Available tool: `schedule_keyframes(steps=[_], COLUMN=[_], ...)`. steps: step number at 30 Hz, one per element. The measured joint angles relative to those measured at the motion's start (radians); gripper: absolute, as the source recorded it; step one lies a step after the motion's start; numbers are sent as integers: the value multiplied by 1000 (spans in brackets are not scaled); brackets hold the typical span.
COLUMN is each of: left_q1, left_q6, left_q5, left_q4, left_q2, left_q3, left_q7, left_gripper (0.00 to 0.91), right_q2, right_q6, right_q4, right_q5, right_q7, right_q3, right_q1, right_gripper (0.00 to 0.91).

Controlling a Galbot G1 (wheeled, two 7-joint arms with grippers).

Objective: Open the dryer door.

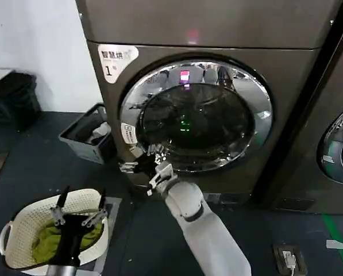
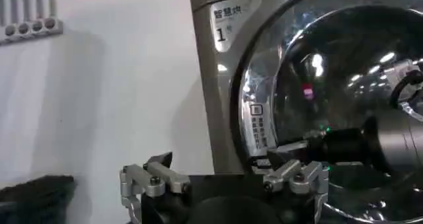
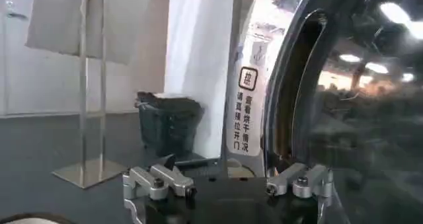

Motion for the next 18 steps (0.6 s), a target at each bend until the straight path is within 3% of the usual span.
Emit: schedule_keyframes(steps=[18], left_q1=[-46], left_q6=[86], left_q5=[-163], left_q4=[28], left_q2=[47], left_q3=[-118], left_q7=[85], left_gripper=[907], right_q2=[-34], right_q6=[-1], right_q4=[69], right_q5=[52], right_q7=[-76], right_q3=[8], right_q1=[-42], right_gripper=[907])
